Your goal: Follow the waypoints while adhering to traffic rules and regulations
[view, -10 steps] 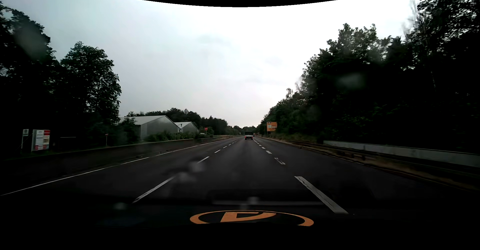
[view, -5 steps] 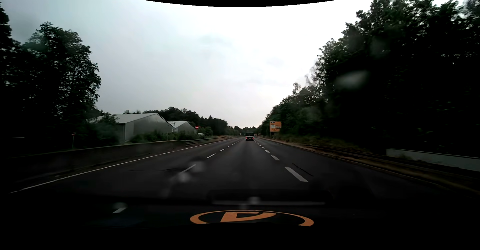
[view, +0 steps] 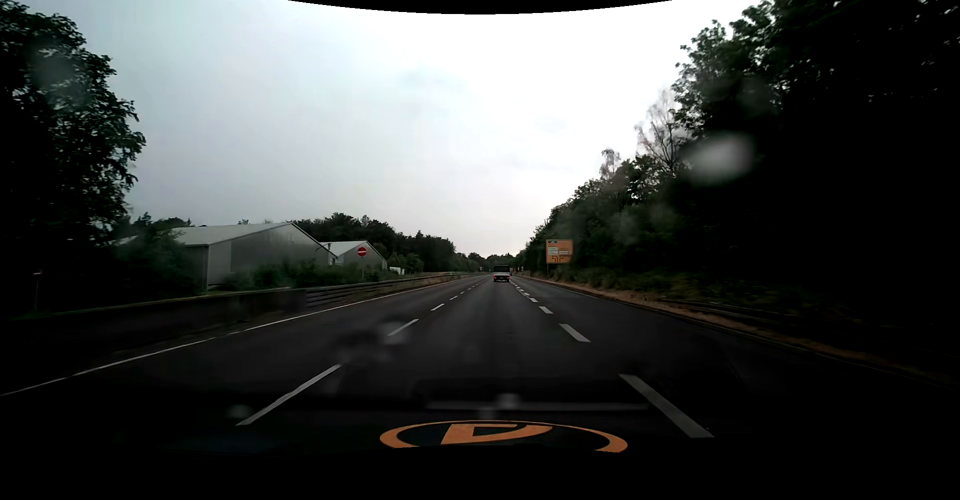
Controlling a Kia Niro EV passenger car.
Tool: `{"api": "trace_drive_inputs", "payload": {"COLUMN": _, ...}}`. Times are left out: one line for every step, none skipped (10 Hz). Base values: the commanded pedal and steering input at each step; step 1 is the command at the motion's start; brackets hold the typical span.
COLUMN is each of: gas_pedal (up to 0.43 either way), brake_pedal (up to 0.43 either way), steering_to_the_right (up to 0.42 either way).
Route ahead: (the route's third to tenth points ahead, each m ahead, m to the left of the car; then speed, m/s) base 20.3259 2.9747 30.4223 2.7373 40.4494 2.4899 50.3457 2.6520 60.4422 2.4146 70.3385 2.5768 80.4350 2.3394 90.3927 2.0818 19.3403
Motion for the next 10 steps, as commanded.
{"api": "trace_drive_inputs", "payload": {"gas_pedal": 0.087, "brake_pedal": 0.0, "steering_to_the_right": 0.0}}
{"api": "trace_drive_inputs", "payload": {"gas_pedal": 0.087, "brake_pedal": 0.0, "steering_to_the_right": 0.0}}
{"api": "trace_drive_inputs", "payload": {"gas_pedal": 0.079, "brake_pedal": 0.0, "steering_to_the_right": 0.0}}
{"api": "trace_drive_inputs", "payload": {"gas_pedal": 0.067, "brake_pedal": 0.0, "steering_to_the_right": 0.0}}
{"api": "trace_drive_inputs", "payload": {"gas_pedal": 0.02, "brake_pedal": 0.0, "steering_to_the_right": 0.0}}
{"api": "trace_drive_inputs", "payload": {"gas_pedal": 0.008, "brake_pedal": 0.0, "steering_to_the_right": 0.0}}
{"api": "trace_drive_inputs", "payload": {"gas_pedal": 0.008, "brake_pedal": 0.0, "steering_to_the_right": 0.0}}
{"api": "trace_drive_inputs", "payload": {"gas_pedal": 0.008, "brake_pedal": 0.0, "steering_to_the_right": 0.0}}
{"api": "trace_drive_inputs", "payload": {"gas_pedal": 0.008, "brake_pedal": 0.0, "steering_to_the_right": 0.0}}
{"api": "trace_drive_inputs", "payload": {"gas_pedal": 0.02, "brake_pedal": 0.0, "steering_to_the_right": 0.0}}
